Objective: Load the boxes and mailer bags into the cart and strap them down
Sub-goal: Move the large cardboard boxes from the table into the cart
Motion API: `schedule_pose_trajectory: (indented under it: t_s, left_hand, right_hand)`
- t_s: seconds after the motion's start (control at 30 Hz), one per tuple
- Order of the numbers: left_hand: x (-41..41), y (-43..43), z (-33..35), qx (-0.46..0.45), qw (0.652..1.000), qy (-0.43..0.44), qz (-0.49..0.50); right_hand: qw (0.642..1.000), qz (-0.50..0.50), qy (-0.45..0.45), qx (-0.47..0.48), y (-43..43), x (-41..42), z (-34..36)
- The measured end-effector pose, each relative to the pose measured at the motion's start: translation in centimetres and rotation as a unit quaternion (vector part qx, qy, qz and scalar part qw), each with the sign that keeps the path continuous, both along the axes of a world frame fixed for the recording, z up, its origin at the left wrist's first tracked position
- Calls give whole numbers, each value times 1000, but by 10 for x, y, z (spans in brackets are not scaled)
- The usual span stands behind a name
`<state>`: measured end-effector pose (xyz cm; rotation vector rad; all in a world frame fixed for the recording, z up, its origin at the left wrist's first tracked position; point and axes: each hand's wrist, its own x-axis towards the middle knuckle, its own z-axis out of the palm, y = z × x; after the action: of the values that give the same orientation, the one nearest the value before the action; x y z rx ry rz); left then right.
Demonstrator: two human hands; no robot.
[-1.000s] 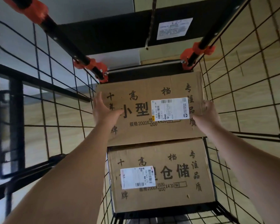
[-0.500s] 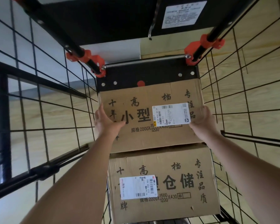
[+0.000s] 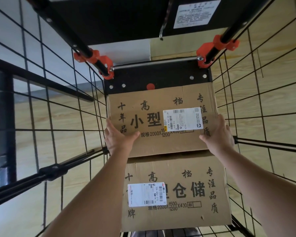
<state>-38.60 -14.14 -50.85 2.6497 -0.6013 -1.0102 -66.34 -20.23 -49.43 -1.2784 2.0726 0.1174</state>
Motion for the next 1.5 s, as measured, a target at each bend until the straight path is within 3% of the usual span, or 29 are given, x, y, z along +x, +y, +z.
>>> schedule_pose_trajectory:
  t_s: [0.77,1.17,1.5]
  left_hand:
    - [-8,7,2,59,997,-3,-50]
    - [-20,16,26,98,988,1,-123]
    - [-41,16,97,113,951,5,-289]
  right_hand:
    - [998,12,-3,56,14,16,9]
    - [996,63,-22,66,21,28,33]
    - [974,218,-6,69,28,50,103]
